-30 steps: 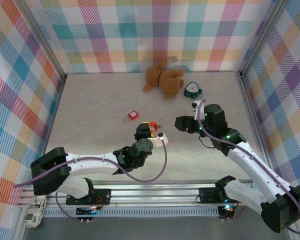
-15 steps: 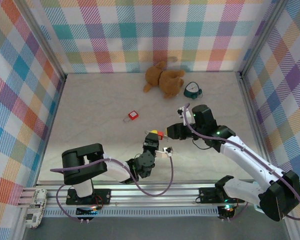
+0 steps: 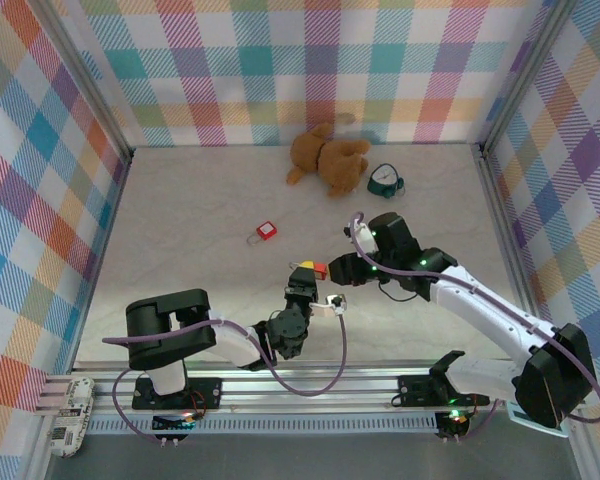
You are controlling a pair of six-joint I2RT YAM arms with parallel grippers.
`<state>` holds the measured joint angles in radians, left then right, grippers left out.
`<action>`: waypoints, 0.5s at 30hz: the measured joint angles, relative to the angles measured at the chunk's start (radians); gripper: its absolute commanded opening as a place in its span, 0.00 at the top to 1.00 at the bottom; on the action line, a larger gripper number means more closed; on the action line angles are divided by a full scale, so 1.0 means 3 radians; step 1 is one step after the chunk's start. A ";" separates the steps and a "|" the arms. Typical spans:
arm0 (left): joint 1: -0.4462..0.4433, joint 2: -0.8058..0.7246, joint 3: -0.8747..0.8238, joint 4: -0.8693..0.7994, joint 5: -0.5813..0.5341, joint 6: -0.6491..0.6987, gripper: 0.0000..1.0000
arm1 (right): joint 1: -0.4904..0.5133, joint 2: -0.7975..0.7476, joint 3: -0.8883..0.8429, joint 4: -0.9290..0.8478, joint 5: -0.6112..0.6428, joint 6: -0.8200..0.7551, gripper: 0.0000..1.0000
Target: Unlock with the key
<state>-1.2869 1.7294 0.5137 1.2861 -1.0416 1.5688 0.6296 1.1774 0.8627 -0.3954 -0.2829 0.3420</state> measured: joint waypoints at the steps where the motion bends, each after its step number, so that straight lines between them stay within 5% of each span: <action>1: -0.0010 0.0000 -0.0003 0.0000 0.0000 0.0000 0.84 | 0.0000 0.0025 0.0008 -0.0004 0.0031 -0.0004 0.62; 15: -0.0036 -0.0009 -0.0031 0.0001 -0.0117 0.0064 0.84 | 0.0000 0.0107 0.0025 -0.0028 0.0272 0.0008 0.60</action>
<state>-1.2976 1.7267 0.5045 1.2865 -1.0767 1.5879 0.6296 1.2095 0.8703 -0.4038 -0.2012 0.3443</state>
